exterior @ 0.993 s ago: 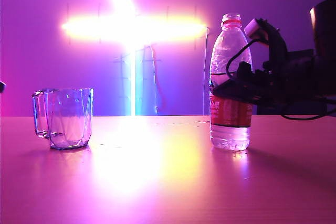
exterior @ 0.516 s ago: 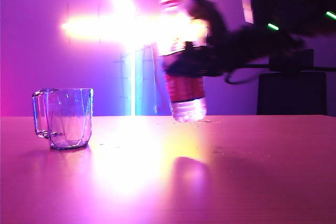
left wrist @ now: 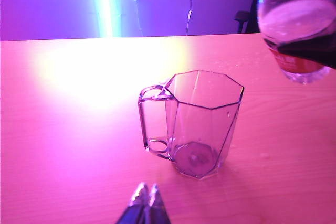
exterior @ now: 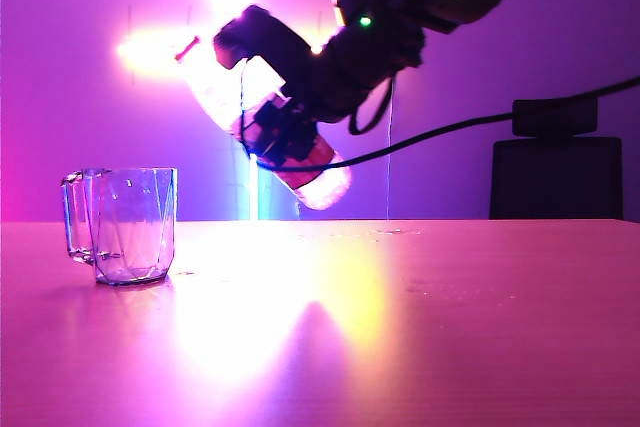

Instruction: Pick up the mineral water bottle on the table and pour water into the mug until it's half full.

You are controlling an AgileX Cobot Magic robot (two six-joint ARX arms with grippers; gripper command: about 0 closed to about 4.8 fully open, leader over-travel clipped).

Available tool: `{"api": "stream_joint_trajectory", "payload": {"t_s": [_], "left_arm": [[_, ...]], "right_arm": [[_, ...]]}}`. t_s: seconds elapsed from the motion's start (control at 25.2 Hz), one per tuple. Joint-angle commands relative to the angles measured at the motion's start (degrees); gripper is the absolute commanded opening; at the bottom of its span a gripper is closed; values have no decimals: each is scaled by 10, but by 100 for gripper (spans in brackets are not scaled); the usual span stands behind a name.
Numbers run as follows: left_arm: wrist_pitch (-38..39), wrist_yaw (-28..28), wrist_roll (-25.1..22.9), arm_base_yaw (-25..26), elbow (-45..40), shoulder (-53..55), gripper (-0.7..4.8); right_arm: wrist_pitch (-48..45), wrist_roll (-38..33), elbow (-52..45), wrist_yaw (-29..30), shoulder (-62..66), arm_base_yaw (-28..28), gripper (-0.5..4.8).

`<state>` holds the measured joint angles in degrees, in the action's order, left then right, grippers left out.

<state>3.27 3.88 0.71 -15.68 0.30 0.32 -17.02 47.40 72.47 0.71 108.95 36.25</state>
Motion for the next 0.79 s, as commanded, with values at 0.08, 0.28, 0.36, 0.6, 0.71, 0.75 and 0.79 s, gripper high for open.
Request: {"api": "stream_joint_trajectory", "payload": {"t_s": [0.08,0.28,0.36,0.6,0.71,0.75,0.79], "left_arm": [[-5,-1,-2,0,2,0,-2],[-4,-1,-2,0,2,0,-2],[-4,-1,-2,0,2,0,-2],[-3,-1,-2,0,2,0,-2],[-3,-1,-2,0,2,0,-2],[-3,-1,-2,0,2,0,-2],[-3,-1,-2,0,2,0,-2]], "right_arm": [[-30,40,25,-14,9,16,198],[-29,134,46,-76,39,37,198],[-30,164,46,-85,45,44,198],[-40,211,47,-146,56,52,198],[-40,243,48,-179,56,52,202],[-40,252,48,-187,56,52,202],[-40,263,48,-194,56,52,202]]}}
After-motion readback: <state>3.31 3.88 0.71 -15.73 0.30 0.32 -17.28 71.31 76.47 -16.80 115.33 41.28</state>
